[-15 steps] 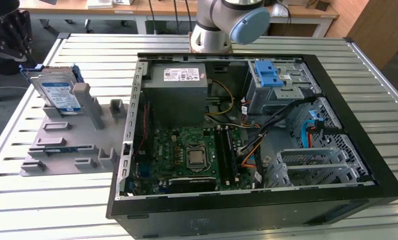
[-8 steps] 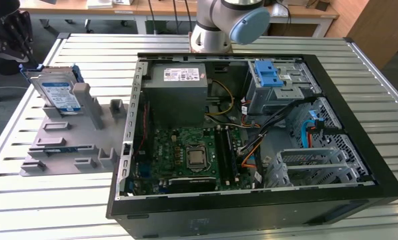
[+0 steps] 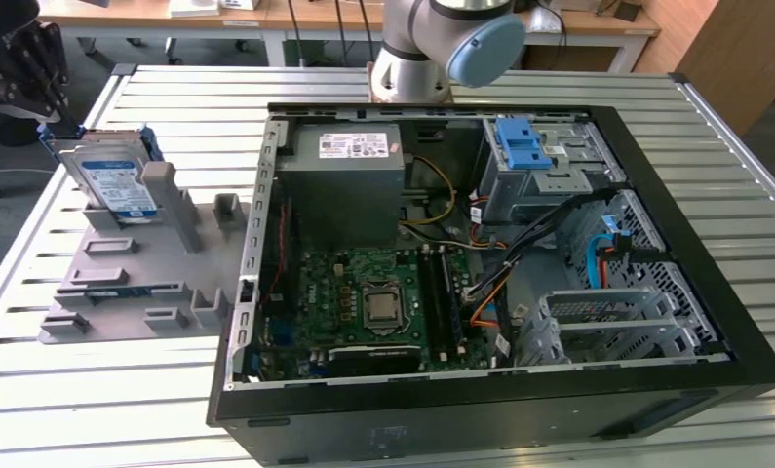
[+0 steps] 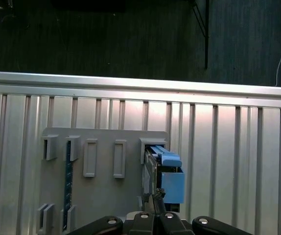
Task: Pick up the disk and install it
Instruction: 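Pick up the disk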
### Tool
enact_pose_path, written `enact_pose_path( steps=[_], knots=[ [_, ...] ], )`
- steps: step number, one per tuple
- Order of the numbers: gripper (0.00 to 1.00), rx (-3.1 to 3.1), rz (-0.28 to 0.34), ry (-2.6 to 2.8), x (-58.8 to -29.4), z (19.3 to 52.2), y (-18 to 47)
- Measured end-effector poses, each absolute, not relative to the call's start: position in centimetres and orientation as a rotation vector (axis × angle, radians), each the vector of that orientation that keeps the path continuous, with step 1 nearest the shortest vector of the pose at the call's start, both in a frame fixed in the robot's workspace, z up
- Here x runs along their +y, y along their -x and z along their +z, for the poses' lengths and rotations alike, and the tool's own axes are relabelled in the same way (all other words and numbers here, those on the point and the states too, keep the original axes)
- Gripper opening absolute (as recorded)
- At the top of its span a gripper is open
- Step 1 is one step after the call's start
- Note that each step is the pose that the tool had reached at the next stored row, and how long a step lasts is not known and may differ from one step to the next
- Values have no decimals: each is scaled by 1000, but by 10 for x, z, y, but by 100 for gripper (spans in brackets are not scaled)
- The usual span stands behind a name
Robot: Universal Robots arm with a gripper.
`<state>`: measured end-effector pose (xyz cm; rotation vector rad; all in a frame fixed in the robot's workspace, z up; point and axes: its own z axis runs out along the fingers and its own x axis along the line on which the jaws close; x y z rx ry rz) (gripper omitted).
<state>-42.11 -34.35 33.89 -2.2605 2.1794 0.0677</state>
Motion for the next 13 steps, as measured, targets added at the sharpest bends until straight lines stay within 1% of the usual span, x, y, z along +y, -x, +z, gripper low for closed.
enact_pose_path(
  steps=[13],
  knots=[
    [11, 2218, 68, 2221, -343, 337, 421]
  ],
)
